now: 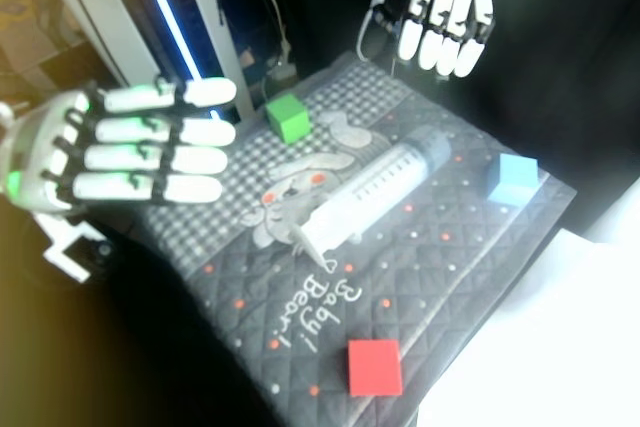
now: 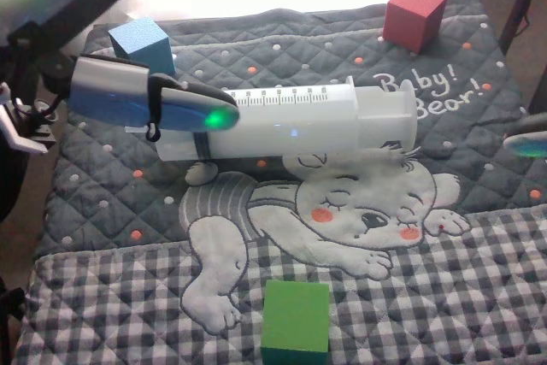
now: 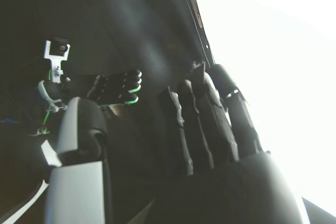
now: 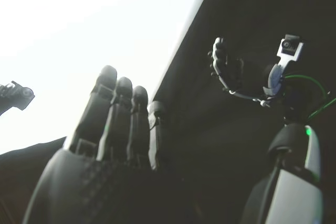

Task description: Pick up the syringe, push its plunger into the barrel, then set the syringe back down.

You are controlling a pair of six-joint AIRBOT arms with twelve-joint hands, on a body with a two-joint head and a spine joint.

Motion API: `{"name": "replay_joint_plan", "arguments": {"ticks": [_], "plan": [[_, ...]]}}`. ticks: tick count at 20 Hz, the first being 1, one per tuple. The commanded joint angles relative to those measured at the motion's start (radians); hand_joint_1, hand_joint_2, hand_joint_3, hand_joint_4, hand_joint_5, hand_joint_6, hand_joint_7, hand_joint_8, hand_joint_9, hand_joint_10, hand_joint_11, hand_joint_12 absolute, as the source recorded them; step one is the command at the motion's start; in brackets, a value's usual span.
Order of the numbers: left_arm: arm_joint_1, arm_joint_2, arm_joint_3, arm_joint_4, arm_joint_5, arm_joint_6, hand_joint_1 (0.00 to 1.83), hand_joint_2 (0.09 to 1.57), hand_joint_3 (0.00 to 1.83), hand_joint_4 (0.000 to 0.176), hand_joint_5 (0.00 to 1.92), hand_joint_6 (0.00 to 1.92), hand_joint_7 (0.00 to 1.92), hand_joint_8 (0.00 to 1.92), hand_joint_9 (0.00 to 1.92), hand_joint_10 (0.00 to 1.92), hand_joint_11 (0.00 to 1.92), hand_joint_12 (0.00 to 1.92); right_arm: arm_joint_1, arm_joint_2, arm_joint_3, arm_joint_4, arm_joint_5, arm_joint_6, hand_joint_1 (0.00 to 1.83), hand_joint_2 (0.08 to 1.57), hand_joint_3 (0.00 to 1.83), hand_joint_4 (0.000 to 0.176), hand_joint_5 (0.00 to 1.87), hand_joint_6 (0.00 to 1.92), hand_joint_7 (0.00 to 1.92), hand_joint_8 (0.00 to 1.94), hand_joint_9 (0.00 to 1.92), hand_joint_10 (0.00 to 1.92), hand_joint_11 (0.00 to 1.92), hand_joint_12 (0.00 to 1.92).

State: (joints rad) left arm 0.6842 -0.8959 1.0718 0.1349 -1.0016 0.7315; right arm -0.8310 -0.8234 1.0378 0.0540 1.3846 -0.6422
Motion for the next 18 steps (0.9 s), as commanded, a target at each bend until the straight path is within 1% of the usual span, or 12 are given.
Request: {"name": "replay_joint_plan", "arguments": {"ticks": [1, 5, 6, 7, 10, 11, 12, 13, 14, 15, 17, 18], "plan": [[-0.017, -0.005, 0.007, -0.017, -0.108, -0.009, 0.68, 0.77, 0.02, 0.063, 0.0, 0.0, 0.0, 0.0, 0.0, 0.0, 0.0, 0.0, 0.013, 0.002, 0.005, 0.018, 0.114, 0.003, 0.76, 0.57, 0.04, 0.0, 0.17, 0.01, 0.04, 0.0, 0.04, 0.0, 0.0, 0.26], [-0.029, -0.022, 0.019, 0.011, -0.078, -0.031, 0.65, 0.75, 0.01, 0.067, 0.0, 0.0, 0.0, 0.0, 0.0, 0.0, 0.0, 0.0, 0.012, 0.001, 0.005, 0.016, 0.111, 0.003, 0.76, 0.6, 0.03, 0.0, 0.17, 0.0, 0.03, 0.0, 0.03, 0.0, 0.0, 0.24], [-0.045, -0.037, 0.035, 0.041, -0.041, -0.063, 0.65, 0.75, 0.01, 0.067, 0.0, 0.0, 0.0, 0.0, 0.0, 0.0, 0.0, 0.0, 0.012, -0.001, 0.006, 0.016, 0.111, 0.003, 0.76, 0.6, 0.03, 0.0, 0.17, 0.0, 0.03, 0.0, 0.03, 0.0, 0.0, 0.24], [-0.048, -0.04, 0.038, 0.046, -0.035, -0.068, 0.65, 0.75, 0.01, 0.067, 0.0, 0.0, 0.0, 0.0, 0.0, 0.0, 0.0, 0.0, 0.012, -0.002, 0.007, 0.016, 0.111, 0.003, 0.76, 0.6, 0.03, 0.0, 0.17, 0.0, 0.03, 0.0, 0.03, 0.0, 0.0, 0.24], [-0.082, -0.064, 0.058, 0.099, 0.047, -0.086, 0.67, 0.73, 0.0, 0.067, 0.0, 0.0, 0.0, 0.0, 0.0, 0.0, 0.0, 0.0, 0.012, -0.007, 0.01, 0.016, 0.111, 0.003, 0.74, 0.61, 0.03, 0.0, 0.19, 0.01, 0.05, 0.0, 0.04, 0.0, 0.0, 0.28], [-0.095, -0.07, 0.063, 0.121, 0.08, -0.093, 0.61, 0.74, 0.0, 0.06, 0.0, 0.0, 0.0, 0.0, 0.0, 0.0, 0.0, 0.0, 0.012, -0.007, 0.01, 0.016, 0.111, 0.003, 0.64, 0.68, 0.05, 0.0, 0.18, 0.0, 0.07, 0.01, 0.06, 0.01, 0.0, 0.28], [-0.107, -0.077, 0.07, 0.146, 0.11, -0.103, 0.61, 0.74, 0.0, 0.06, 0.0, 0.0, 0.0, 0.0, 0.0, 0.0, 0.0, 0.0, 0.012, -0.008, 0.01, 0.016, 0.111, 0.003, 0.64, 0.68, 0.05, 0.0, 0.18, 0.0, 0.07, 0.01, 0.06, 0.01, 0.0, 0.28], [-0.122, -0.086, 0.078, 0.173, 0.139, -0.12, 0.58, 0.72, 0.0, 0.018, 0.0, 0.0, 0.0, 0.0, 0.0, 0.0, 0.0, 0.0, 0.012, -0.009, 0.011, 0.016, 0.111, 0.003, 0.72, 0.68, 0.03, 0.0, 0.2, 0.0, 0.09, 0.0, 0.1, 0.0, 0.0, 0.38], [-0.14, -0.1, 0.094, 0.208, 0.174, -0.143, 0.54, 0.7, 0.0, 0.057, 0.0, 0.0, 0.0, 0.0, 0.0, 0.0, 0.0, 0.0, 0.012, -0.009, 0.012, 0.016, 0.111, 0.003, 0.67, 0.66, 0.01, 0.0, 0.21, 0.0, 0.11, 0.01, 0.12, 0.01, 0.0, 0.43], [-0.157, -0.114, 0.111, 0.243, 0.206, -0.174, 0.53, 0.7, 0.0, 0.079, 0.0, 0.0, 0.0, 0.0, 0.0, 0.0, 0.0, 0.0, 0.012, -0.01, 0.013, 0.016, 0.111, 0.003, 0.69, 0.64, 0.0, 0.0, 0.21, 0.0, 0.11, 0.0, 0.12, 0.01, 0.0, 0.43], [-0.186, -0.129, 0.131, 0.316, 0.271, -0.221, 0.5, 0.7, 0.0, 0.077, 0.0, 0.0, 0.0, 0.0, 0.0, 0.0, 0.01, 0.0, 0.012, -0.01, 0.013, 0.016, 0.111, 0.003, 0.72, 0.64, 0.0, 0.0, 0.2, 0.0, 0.1, 0.0, 0.11, 0.0, 0.0, 0.41], [-0.207, -0.138, 0.139, 0.368, 0.315, -0.246, 0.49, 0.69, 0.0, 0.094, 0.0, 0.0, 0.0, 0.0, 0.0, 0.0, 0.01, 0.01, 0.013, -0.01, 0.013, 0.016, 0.111, 0.003, 0.77, 0.64, 0.0, 0.0, 0.2, 0.0, 0.1, 0.0, 0.11, 0.0, 0.0, 0.43]]}}
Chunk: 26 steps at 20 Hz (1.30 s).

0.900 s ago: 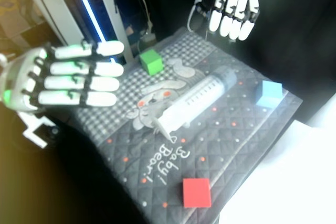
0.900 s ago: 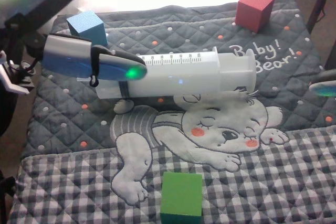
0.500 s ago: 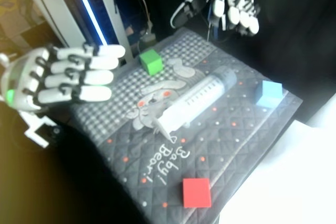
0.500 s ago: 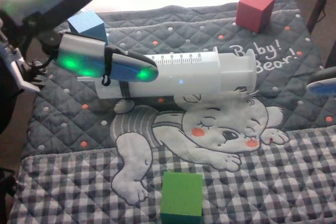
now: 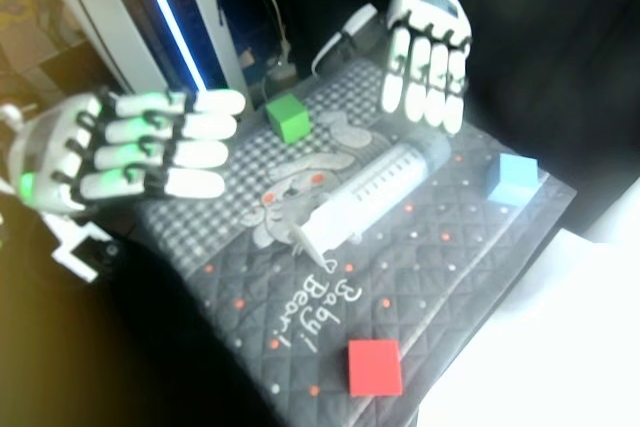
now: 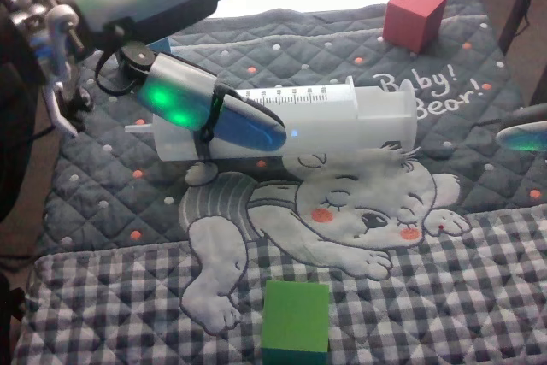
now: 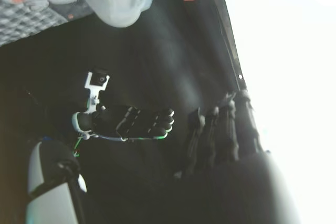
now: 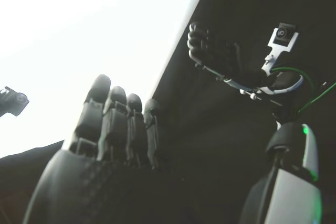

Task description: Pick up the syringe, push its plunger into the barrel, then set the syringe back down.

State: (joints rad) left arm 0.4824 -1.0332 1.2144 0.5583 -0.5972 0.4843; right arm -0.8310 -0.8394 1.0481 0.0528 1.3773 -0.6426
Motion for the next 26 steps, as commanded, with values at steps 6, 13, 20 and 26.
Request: {"name": "replay_joint_plan", "arguments": {"ticks": [6, 13, 20, 26], "plan": [[-0.038, -0.066, 0.072, 0.131, 0.042, -0.151, 0.48, 0.66, 0.0, 0.0, 0.0, 0.0, 0.0, 0.0, 0.0, 0.0, 0.0, 0.0, 0.013, 0.001, 0.005, 0.017, 0.118, 0.003, 0.71, 0.66, 0.01, 0.0, 0.2, 0.0, 0.14, 0.01, 0.15, 0.01, 0.0, 0.47], [-0.037, -0.12, 0.133, 0.321, 0.12, -0.33, 0.43, 0.68, 0.0, 0.0, 0.0, 0.0, 0.0, 0.0, 0.0, 0.0, 0.01, 0.0, 0.013, -0.003, 0.004, 0.017, 0.118, 0.003, 0.82, 0.63, 0.0, 0.0, 0.22, 0.0, 0.14, 0.0, 0.15, 0.0, 0.0, 0.48], [-0.031, -0.162, 0.158, 0.39, 0.192, -0.334, 0.37, 0.71, 0.01, 0.0, 0.0, 0.0, 0.04, 0.01, 0.06, 0.02, 0.08, 0.04, 0.013, -0.004, 0.003, 0.017, 0.118, 0.005, 0.75, 0.73, 0.02, 0.0, 0.21, 0.0, 0.12, 0.0, 0.14, 0.0, 0.0, 0.54], [-0.024, -0.185, 0.172, 0.483, 0.231, -0.388, 0.42, 0.66, 0.0, 0.0, 0.0, 0.0, 0.06, 0.01, 0.12, 0.02, 0.12, 0.06, 0.013, -0.004, 0.003, 0.017, 0.118, 0.008, 0.87, 0.67, 0.0, 0.0, 0.21, 0.0, 0.12, 0.0, 0.16, 0.0, 0.0, 0.54]]}}
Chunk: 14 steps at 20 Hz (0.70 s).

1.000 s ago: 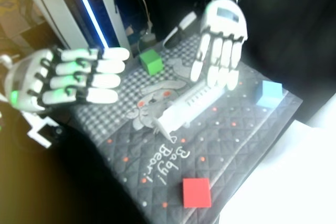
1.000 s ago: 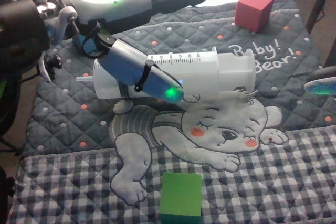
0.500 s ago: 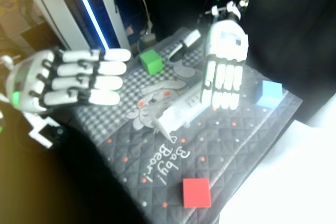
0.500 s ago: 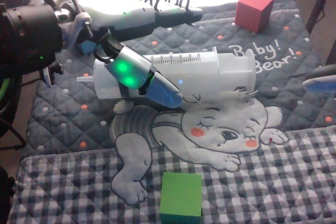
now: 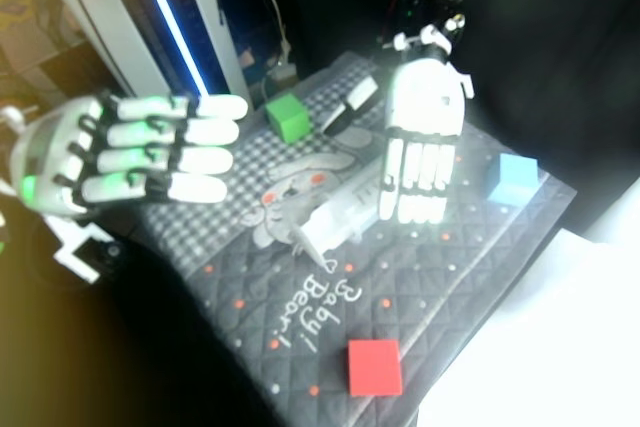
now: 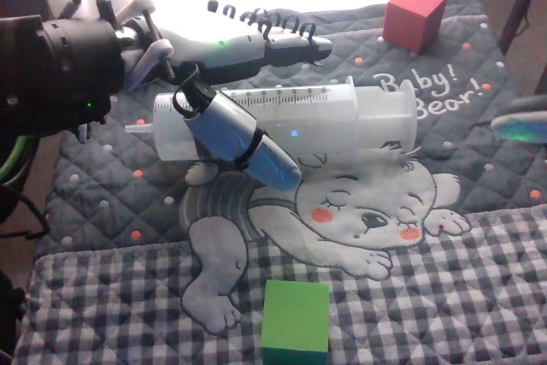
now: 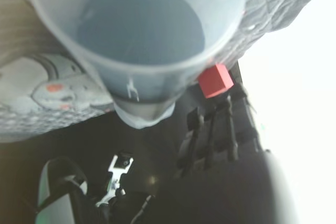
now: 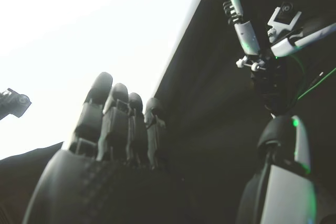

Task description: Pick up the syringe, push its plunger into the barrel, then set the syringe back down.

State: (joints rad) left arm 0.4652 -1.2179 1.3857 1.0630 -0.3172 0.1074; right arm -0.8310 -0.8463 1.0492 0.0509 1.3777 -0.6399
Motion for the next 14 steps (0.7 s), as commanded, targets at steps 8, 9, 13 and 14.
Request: {"name": "replay_joint_plan", "arguments": {"ticks": [8, 9, 13, 14], "plan": [[0.018, -0.023, 0.013, 0.01, -0.01, -0.012, 0.58, 0.68, 0.0, 0.0, 0.03, 0.01, 0.1, 0.01, 0.14, 0.02, 0.09, 0.06, 0.013, 0.004, 0.002, 0.019, 0.118, 0.006, 0.9, 0.55, 0.0, 0.0, 0.2, 0.0, 0.13, 0.0, 0.14, 0.0, 0.0, 0.5], [0.02, -0.026, 0.015, 0.011, -0.008, -0.012, 0.57, 0.68, 0.0, 0.0, 0.05, 0.01, 0.12, 0.02, 0.16, 0.02, 0.11, 0.07, 0.013, 0.004, 0.002, 0.019, 0.118, 0.006, 0.89, 0.54, 0.0, 0.0, 0.2, 0.01, 0.13, 0.01, 0.14, 0.0, 0.0, 0.48], [0.023, -0.042, 0.029, 0.033, 0.021, -0.012, 0.65, 0.66, 0.0, 0.0, 0.07, 0.01, 0.14, 0.02, 0.15, 0.01, 0.1, 0.07, 0.013, 0.004, 0.002, 0.019, 0.118, 0.006, 0.9, 0.55, 0.0, 0.0, 0.21, 0.01, 0.13, 0.01, 0.15, 0.01, 0.0, 0.54], [0.024, -0.048, 0.036, 0.038, 0.031, -0.012, 0.66, 0.66, 0.0, 0.0, 0.07, 0.01, 0.14, 0.02, 0.16, 0.01, 0.11, 0.07, 0.013, 0.004, 0.002, 0.019, 0.118, 0.007, 0.91, 0.55, 0.0, 0.0, 0.2, 0.0, 0.12, 0.0, 0.13, 0.0, 0.0, 0.51]]}}
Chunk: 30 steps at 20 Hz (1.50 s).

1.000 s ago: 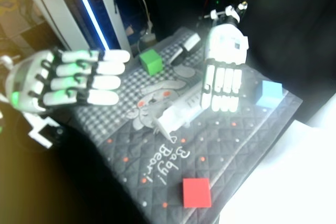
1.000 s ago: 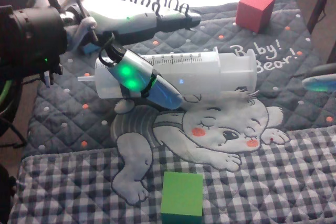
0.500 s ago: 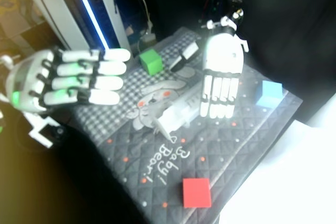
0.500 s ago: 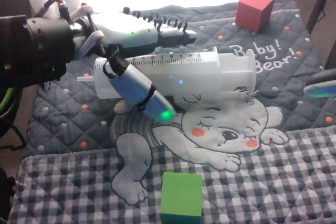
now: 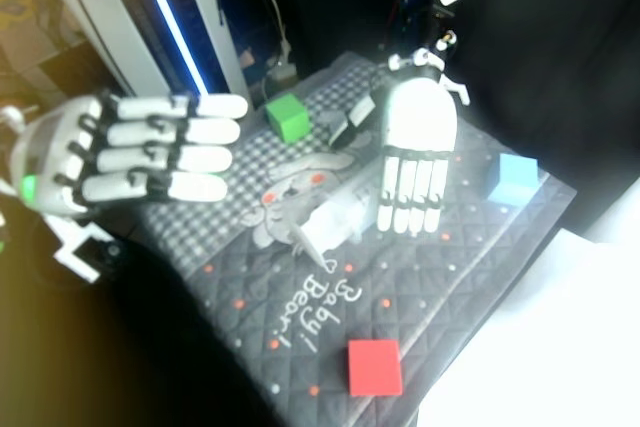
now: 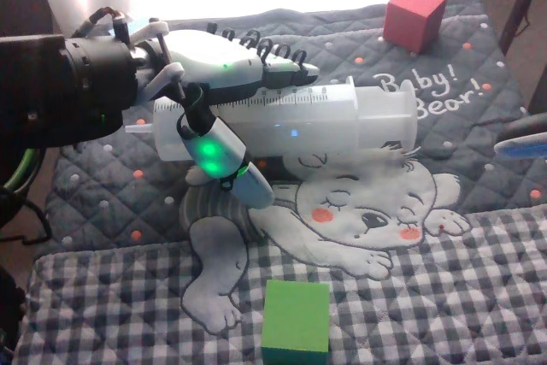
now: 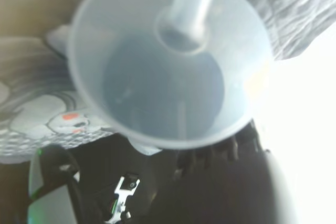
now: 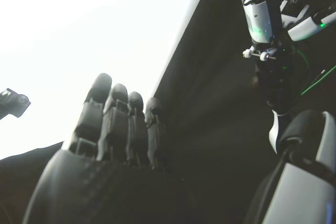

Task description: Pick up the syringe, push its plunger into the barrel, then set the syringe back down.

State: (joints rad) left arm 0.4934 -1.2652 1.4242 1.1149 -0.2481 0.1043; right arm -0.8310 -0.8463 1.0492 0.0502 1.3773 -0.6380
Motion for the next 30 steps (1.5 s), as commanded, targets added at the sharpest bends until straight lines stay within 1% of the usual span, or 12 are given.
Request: {"name": "replay_joint_plan", "arguments": {"ticks": [1, 11, 16, 17, 19, 20, 21, 22, 24, 25, 26, 30], "plan": [[-0.004, -0.008, 0.007, -0.012, -0.028, -0.009, 0.6, 0.65, 0.0, 0.0, 0.07, 0.01, 0.15, 0.02, 0.17, 0.02, 0.13, 0.09, 0.013, 0.004, 0.002, 0.019, 0.118, 0.005, 0.9, 0.6, 0.01, 0.0, 0.2, 0.0, 0.13, 0.01, 0.14, 0.01, 0.0, 0.54], [0.005, -0.055, 0.06, 0.009, 0.036, -0.008, 0.54, 0.68, 0.0, 0.0, 0.1, 0.0, 0.2, 0.0, 0.22, 0.0, 0.12, 0.11, 0.016, 0.003, 0.0, 0.013, 0.118, 0.011, 0.88, 0.57, 0.01, 0.0, 0.21, 0.01, 0.11, 0.0, 0.12, 0.01, 0.0, 0.5], [0.024, -0.072, 0.075, 0.01, 0.039, -0.008, 0.6, 0.68, 0.0, 0.0, 0.14, 0.01, 0.25, 0.01, 0.27, 0.02, 0.17, 0.14, 0.016, 0.003, 0.0, 0.009, 0.118, 0.011, 0.83, 0.63, 0.02, 0.0, 0.23, 0.0, 0.16, 0.0, 0.18, 0.01, 0.0, 0.61], [0.025, -0.073, 0.075, 0.01, 0.039, -0.008, 0.74, 0.74, 0.0, 0.0, 0.16, 0.0, 0.27, 0.0, 0.29, 0.01, 0.17, 0.17, 0.016, 0.003, 0.0, 0.009, 0.118, 0.011, 0.83, 0.65, 0.02, 0.0, 0.23, 0.0, 0.16, 0.0, 0.19, 0.01, 0.0, 0.63], [0.027, -0.074, 0.08, 0.009, 0.038, -0.008, 0.93, 0.85, 0.0, 0.0, 0.27, 0.0, 0.38, 0.01, 0.42, 0.0, 0.14, 0.56, 0.016, 0.003, -0.001, 0.009, 0.118, 0.011, 0.83, 0.66, 0.02, 0.0, 0.23, 0.0, 0.16, 0.0, 0.19, 0.0, 0.0, 0.61], [0.028, -0.074, 0.082, 0.009, 0.038, -0.009, 1.09, 0.95, 0.01, 0.0, 0.33, 0.01, 0.45, 0.01, 0.53, 0.01, 0.19, 0.86, 0.016, 0.003, -0.001, 0.008, 0.118, 0.011, 0.7, 0.71, 0.04, 0.0, 0.25, 0.01, 0.2, 0.01, 0.22, 0.01, 0.0, 0.7], [0.03, -0.074, 0.087, 0.001, 0.039, -0.009, 1.53, 1.1, 0.0, 0.0, 0.45, 0.0, 0.7, 0.04, 0.8, 1.06, 0.64, 1.48, 0.016, 0.003, -0.001, 0.008, 0.118, 0.011, 0.73, 0.77, 0.05, 0.0, 0.24, 0.0, 0.19, 0.0, 0.21, 0.0, 0.0, 0.68], [0.032, -0.074, 0.089, -0.003, 0.038, -0.009, 1.71, 1.11, 0.0, 0.0, 0.59, 0.02, 0.85, 0.06, 0.71, 1.23, 0.72, 1.63, 0.016, 0.003, -0.001, 0.008, 0.118, 0.011, 0.76, 0.72, 0.02, 0.0, 0.23, 0.0, 0.17, 0.0, 0.2, 0.0, 0.0, 0.66], [0.032, -0.074, 0.094, -0.015, 0.035, -0.009, 1.74, 1.12, 0.0, 0.0, 0.62, 0.02, 0.88, 0.06, 0.7, 1.26, 0.73, 1.66, 0.016, 0.004, -0.001, 0.008, 0.118, 0.011, 0.77, 0.71, 0.02, 0.0, 0.23, 0.0, 0.17, 0.0, 0.2, 0.0, 0.0, 0.65], [0.032, -0.073, 0.096, -0.02, 0.034, -0.009, 1.42, 1.08, 0.03, 0.0, 0.97, 0.49, 1.06, 0.85, 0.94, 1.34, 0.91, 1.67, 0.016, 0.004, -0.001, 0.008, 0.118, 0.011, 0.81, 0.67, 0.0, 0.0, 0.23, 0.0, 0.18, 0.0, 0.2, 0.0, 0.0, 0.62], [0.031, -0.073, 0.098, -0.026, 0.031, -0.009, 1.31, 1.07, 0.01, 0.0, 1.07, 0.55, 1.11, 1.0, 1.1, 1.43, 1.0, 1.82, 0.016, 0.004, -0.001, 0.008, 0.118, 0.011, 0.87, 0.65, 0.0, 0.0, 0.25, 0.01, 0.2, 0.01, 0.23, 0.01, 0.0, 0.66], [0.017, -0.069, 0.118, -0.077, 0.01, -0.007, 1.28, 1.08, 0.01, 0.0, 1.08, 0.63, 1.07, 1.15, 1.15, 1.66, 1.08, 1.92, 0.016, 0.005, -0.001, 0.008, 0.118, 0.011, 0.84, 0.69, 0.0, 0.0, 0.22, 0.0, 0.16, 0.01, 0.19, 0.01, 0.0, 0.61]]}}
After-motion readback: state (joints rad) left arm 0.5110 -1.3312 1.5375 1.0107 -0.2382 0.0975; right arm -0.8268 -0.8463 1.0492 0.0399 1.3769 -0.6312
